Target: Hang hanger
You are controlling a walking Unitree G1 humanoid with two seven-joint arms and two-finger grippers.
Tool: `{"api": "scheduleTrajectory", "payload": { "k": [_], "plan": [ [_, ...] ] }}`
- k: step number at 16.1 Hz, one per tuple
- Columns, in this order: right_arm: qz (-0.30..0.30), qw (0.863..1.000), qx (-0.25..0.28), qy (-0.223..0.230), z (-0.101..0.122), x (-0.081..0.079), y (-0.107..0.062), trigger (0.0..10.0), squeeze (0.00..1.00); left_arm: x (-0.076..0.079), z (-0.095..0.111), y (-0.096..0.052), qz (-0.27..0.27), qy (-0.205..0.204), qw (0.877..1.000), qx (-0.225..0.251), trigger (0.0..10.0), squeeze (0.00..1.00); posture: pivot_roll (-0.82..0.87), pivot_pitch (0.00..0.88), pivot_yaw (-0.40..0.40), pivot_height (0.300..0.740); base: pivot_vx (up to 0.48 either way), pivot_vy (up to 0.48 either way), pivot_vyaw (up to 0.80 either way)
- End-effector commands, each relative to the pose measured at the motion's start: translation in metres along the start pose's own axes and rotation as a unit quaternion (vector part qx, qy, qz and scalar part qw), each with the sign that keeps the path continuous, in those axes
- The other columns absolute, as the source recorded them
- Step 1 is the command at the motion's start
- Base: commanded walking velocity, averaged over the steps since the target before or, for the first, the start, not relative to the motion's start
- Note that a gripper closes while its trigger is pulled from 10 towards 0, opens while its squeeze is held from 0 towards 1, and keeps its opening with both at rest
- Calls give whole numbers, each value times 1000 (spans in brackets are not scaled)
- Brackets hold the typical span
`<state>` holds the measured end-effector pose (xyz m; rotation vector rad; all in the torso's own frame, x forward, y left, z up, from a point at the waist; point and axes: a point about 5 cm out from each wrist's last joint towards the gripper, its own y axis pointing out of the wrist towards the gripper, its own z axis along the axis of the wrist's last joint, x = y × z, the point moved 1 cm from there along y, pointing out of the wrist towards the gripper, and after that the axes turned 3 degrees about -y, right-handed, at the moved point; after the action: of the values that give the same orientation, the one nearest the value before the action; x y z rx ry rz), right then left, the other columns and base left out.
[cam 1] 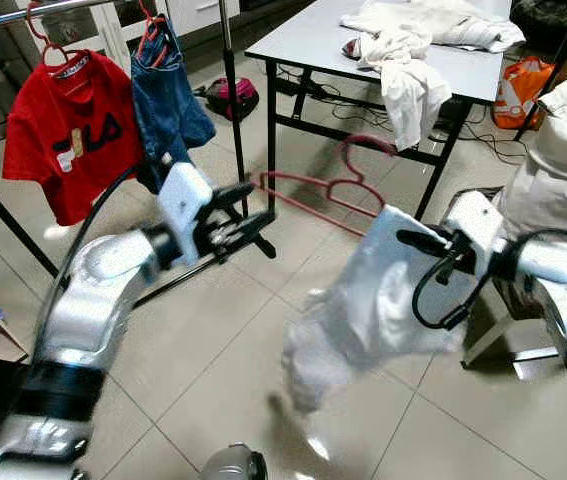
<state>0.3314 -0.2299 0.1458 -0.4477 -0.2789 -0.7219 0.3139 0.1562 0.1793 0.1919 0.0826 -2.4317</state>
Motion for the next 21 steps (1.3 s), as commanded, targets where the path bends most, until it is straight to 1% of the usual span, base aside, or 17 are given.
{"api": "scheduleTrajectory", "payload": {
  "k": [1, 2, 3, 4, 7, 8, 9, 10, 11, 12, 13, 14, 15, 16, 18, 20, 21],
  "plan": [
    [-24, 999, 22, 1, 8, 8, -5, 0, 0, -7, 0, -8, 10, -13, 1000, 2, 10000, 0, -75, 0, 48, 740, 0, 0, 0],
    [-26, 999, 21, 2, 8, 8, -6, 0, 0, -9, -2, -12, 14, -17, 1000, -3, 10000, 0, -75, 0, 48, 740, 0, 0, 0],
    [-29, 999, 24, -2, 11, 9, -11, 0, 0, 0, -15, -22, -17, -35, 999, -29, 10000, 0, -73, 0, 48, 740, 0, 0, 0],
    [-29, 999, 26, -5, 13, 10, -12, 0, 0, 5, -19, -24, -32, -38, 998, -37, 10000, 0, -73, 0, 48, 740, 0, 0, 0],
    [-14, 999, 35, -16, 23, 10, -12, 0, 0, 29, -31, -20, -74, -55, 995, -48, 10000, 0, -77, 0, 52, 740, 0, 0, 0],
    [-2, 999, 35, -34, 31, 11, -11, 0, 0, 46, -40, -6, -67, -79, 994, -39, 10000, 0, -86, 0, 52, 740, 0, 0, 0],
    [2, 999, 36, -41, 34, 11, -11, 0, 0, 53, -44, 2, -50, -83, 995, -33, 10000, 0, -87, 0, 50, 740, 0, 0, 0],
    [-9, 999, 40, -33, 35, 13, -10, 0, 0, 51, -48, 13, 13, -92, 995, -20, 10000, 0, -89, 0, 48, 740, 0, 0, 0],
    [-75, 996, 43, 27, 28, 18, -4, 0, 0, 47, -50, 30, 127, -98, 987, 4, 10000, 0, -86, 0, 33, 740, 0, 0, 0],
    [-113, 991, 49, 55, 25, 19, -1, 0, 0, 46, -50, 35, 168, -101, 981, 9, 10000, 0, -86, 0, 33, 740, 0, 0, 0],
    [-180, 974, 70, 121, 21, 19, 4, 0, 0, 43, -49, 37, 222, -97, 970, 14, 10000, 0, -90, 0, 31, 740, 0, 0, 0],
    [-237, 949, 90, 185, 16, 11, 11, 0, 0, 37, -49, 35, 276, -89, 957, 12, 10000, 0, -91, 0, 36, 740, 0, 0, 0],
    [-265, 937, 93, 207, 11, 2, 15, 0, 0, 35, -50, 33, 297, -86, 951, 12, 10000, 0, -93, 0, 36, 740, 0, 0, 0],
    [-330, 907, 90, 243, -1, -13, 20, 0, 0, 29, -54, 28, 338, -78, 938, 6, 10000, 0, -96, 0, 43, 740, 0, 0, 0],
    [-370, 897, 77, 229, -9, -26, 21, 0, 0, 24, -58, 25, 366, -68, 928, -3, 10000, 0, -100, 0, 48, 740, 0, 0, 0],
    [-392, 890, 58, 228, -19, -50, 25, 0, 0, 24, -64, 25, 382, -53, 923, -14, 10000, 0, -103, 0, 58, 740, 0, 0, 0],
    [-406, 881, 40, 238, -25, -57, 24, 0, 0, 25, -64, 28, 375, -44, 926, -20, 10000, 0, -101, 0, 61, 740, 0, 0, 0]
  ]
}}
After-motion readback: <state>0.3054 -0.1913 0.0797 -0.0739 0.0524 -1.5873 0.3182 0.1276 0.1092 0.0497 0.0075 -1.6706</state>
